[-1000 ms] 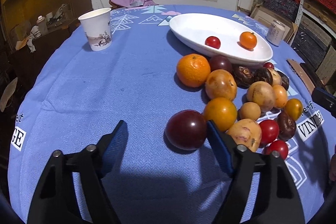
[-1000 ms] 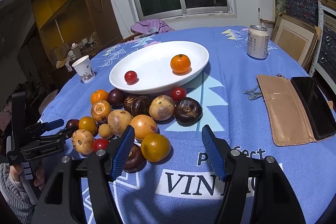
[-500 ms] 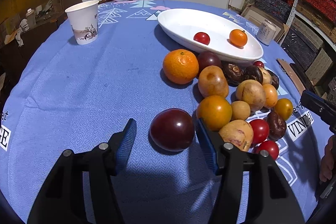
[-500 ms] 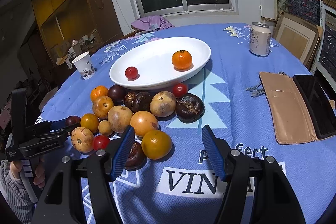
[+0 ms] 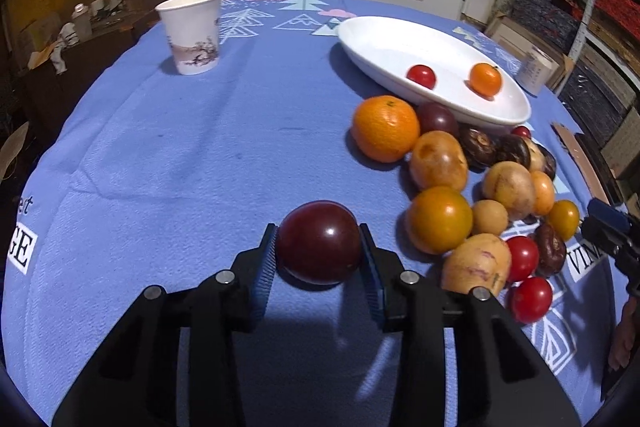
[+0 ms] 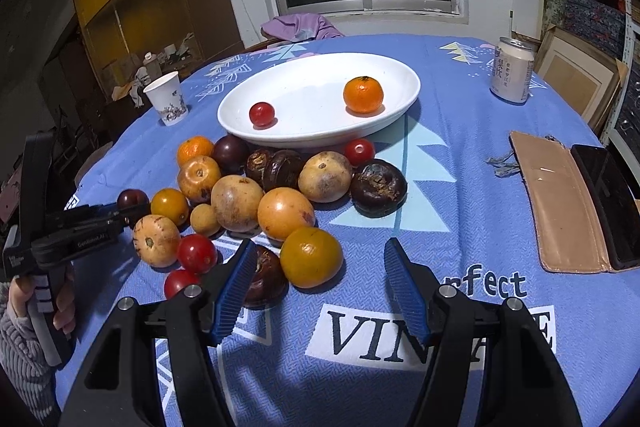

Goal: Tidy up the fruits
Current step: 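Grasp the dark red plum with the left tool while the right tool grasps the yellow tomato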

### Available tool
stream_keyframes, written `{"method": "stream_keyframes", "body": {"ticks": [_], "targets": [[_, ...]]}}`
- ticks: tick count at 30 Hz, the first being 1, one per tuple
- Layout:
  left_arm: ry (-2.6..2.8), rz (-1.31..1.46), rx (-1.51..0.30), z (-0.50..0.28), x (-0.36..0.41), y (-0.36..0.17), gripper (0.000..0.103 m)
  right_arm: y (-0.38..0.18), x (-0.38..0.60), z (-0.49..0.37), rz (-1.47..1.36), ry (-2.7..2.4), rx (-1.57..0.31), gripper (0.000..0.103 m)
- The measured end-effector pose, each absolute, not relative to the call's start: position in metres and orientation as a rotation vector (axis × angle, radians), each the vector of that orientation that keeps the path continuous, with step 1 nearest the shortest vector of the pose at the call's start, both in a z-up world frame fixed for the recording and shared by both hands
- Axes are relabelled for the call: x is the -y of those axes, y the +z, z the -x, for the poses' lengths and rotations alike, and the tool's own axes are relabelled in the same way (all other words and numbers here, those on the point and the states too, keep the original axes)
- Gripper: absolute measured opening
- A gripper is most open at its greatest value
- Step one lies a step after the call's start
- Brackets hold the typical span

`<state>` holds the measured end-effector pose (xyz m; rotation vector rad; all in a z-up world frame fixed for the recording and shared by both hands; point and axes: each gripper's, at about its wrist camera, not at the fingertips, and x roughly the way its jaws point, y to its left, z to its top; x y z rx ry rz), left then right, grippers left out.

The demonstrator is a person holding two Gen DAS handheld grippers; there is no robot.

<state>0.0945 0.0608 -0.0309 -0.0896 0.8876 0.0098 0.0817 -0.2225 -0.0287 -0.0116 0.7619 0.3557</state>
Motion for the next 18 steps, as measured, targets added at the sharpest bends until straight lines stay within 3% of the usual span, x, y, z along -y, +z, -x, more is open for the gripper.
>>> {"method": "stream_keyframes", "body": {"ticks": [9, 18], "targets": [[0.018, 0.082, -0.887, -0.091, -0.061, -0.03, 0.039, -0.036, 0.226, -0.088, -0.008, 0.335, -0.804, 0.048], [0.024, 0.068, -0.888, -0.09, -0.06, -0.032, 0.039, -0.042, 0.212, -0.095, 0.017, 0.347, -0.82, 0.04]]}}
